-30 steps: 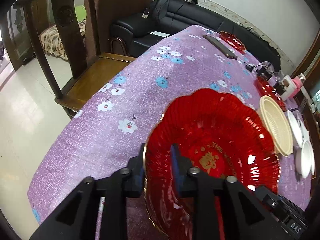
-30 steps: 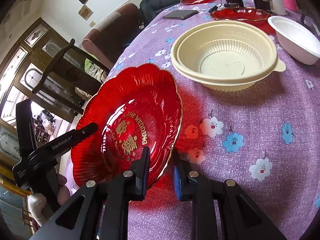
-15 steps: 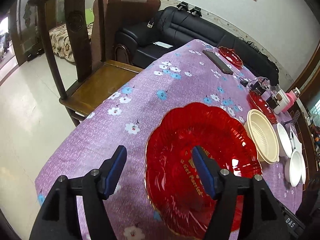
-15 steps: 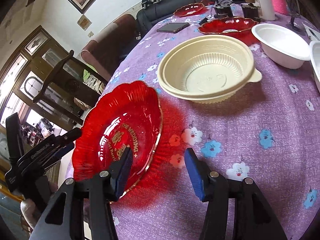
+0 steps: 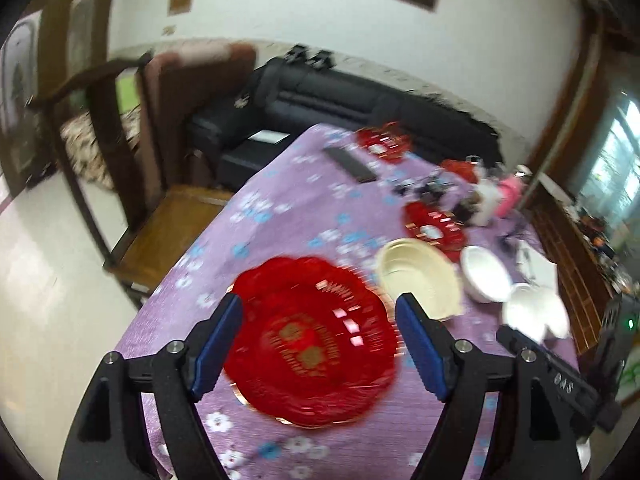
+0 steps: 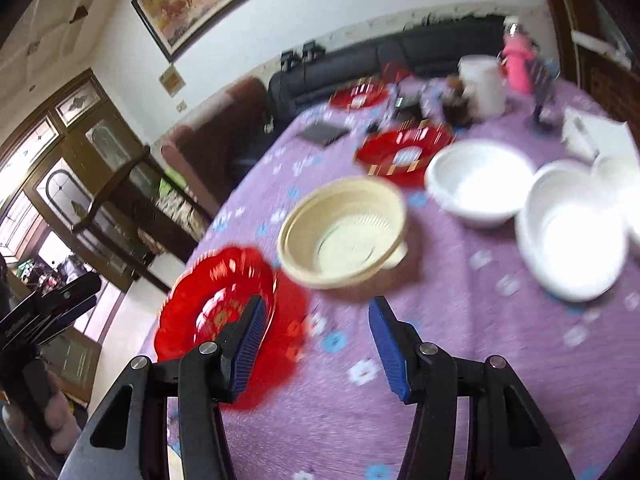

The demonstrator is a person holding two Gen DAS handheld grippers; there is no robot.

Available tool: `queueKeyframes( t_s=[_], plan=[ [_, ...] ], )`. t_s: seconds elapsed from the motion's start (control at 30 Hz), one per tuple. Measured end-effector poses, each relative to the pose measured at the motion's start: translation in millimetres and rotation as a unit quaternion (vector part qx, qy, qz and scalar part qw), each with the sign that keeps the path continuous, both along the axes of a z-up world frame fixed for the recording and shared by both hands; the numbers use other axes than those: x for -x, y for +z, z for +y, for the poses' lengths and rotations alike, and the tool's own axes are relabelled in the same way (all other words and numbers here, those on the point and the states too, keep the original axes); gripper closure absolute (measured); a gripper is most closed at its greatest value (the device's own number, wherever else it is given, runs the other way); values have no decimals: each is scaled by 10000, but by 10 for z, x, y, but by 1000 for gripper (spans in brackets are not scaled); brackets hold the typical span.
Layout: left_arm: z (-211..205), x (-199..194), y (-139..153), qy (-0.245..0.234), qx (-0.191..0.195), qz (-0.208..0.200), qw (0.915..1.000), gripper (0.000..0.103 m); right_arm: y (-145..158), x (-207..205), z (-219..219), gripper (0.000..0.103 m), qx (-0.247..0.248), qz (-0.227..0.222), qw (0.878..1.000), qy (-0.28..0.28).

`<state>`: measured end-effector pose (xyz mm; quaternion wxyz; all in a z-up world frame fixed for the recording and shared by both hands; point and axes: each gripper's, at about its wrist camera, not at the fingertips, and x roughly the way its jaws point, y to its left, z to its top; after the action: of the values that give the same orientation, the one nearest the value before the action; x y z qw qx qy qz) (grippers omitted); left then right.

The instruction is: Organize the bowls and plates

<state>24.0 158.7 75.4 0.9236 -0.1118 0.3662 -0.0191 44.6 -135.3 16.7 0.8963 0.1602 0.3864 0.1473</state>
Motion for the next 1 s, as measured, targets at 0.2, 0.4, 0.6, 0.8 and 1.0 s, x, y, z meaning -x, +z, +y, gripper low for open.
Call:
queueKeyframes(
  t_s=[0.2, 0.4, 0.6, 0.8, 1.0],
  plan=[
    [-368, -62, 715, -572, -91, -341, 9977, 23, 869, 21, -584, 45, 144, -544, 9977, -365],
    [-612, -289, 1292, -911, 69, -553, 9943, 22, 1598, -79, -1015, 42, 583, -1070, 9878, -974],
    [-902, -716, 1722, -831, -548, -874, 9912, 22, 2160, -352, -1128, 31, 1059, -1421, 9770, -1183],
    [-1031, -1468, 1638, -664, -794, -503, 9934, 17, 2254, -1171, -956, 26, 1724, -1097, 9731, -1066],
    [-1127, -2380, 907, -663, -542, 173, 9962, 17, 1367, -2067, -888, 26, 1548, 10, 9841, -874]
  ],
)
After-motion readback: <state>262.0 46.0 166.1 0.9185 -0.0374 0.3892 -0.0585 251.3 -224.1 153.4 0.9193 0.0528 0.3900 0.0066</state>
